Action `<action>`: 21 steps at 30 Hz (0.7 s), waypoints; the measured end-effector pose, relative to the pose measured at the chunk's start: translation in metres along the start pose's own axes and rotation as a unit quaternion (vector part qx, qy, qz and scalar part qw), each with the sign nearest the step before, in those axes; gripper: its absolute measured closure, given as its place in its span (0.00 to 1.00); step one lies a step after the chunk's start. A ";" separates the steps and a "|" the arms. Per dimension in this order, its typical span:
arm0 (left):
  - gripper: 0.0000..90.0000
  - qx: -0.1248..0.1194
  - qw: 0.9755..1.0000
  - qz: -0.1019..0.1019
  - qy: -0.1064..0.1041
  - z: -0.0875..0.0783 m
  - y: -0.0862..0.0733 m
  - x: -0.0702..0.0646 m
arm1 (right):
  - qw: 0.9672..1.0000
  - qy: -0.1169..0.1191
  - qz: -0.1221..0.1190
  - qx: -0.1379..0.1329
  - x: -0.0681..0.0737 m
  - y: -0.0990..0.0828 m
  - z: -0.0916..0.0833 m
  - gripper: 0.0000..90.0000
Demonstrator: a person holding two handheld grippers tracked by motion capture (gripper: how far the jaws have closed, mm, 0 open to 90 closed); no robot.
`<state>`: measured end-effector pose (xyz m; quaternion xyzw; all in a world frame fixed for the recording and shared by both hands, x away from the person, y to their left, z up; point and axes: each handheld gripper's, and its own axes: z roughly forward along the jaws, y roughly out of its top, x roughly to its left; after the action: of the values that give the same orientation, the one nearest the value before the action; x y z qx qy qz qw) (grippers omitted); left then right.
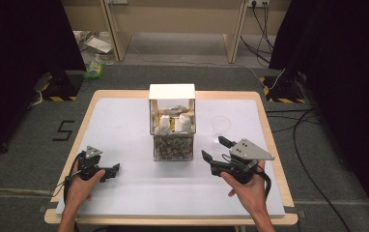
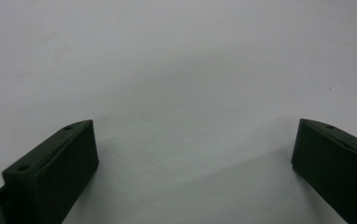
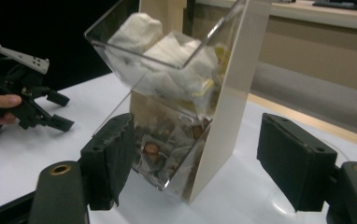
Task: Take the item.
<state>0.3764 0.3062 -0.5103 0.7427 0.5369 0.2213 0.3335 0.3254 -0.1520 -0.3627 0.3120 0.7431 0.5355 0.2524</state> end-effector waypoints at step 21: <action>0.00 0.000 1.000 0.000 0.000 0.000 0.000 0.000 | 0.998 0.050 0.000 -0.040 0.017 0.035 0.025 0.40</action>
<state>0.3764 0.3062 -0.5104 0.7426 0.5370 0.2212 0.3336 0.3382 -0.1160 -0.3377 0.2746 0.7325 0.5799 0.2275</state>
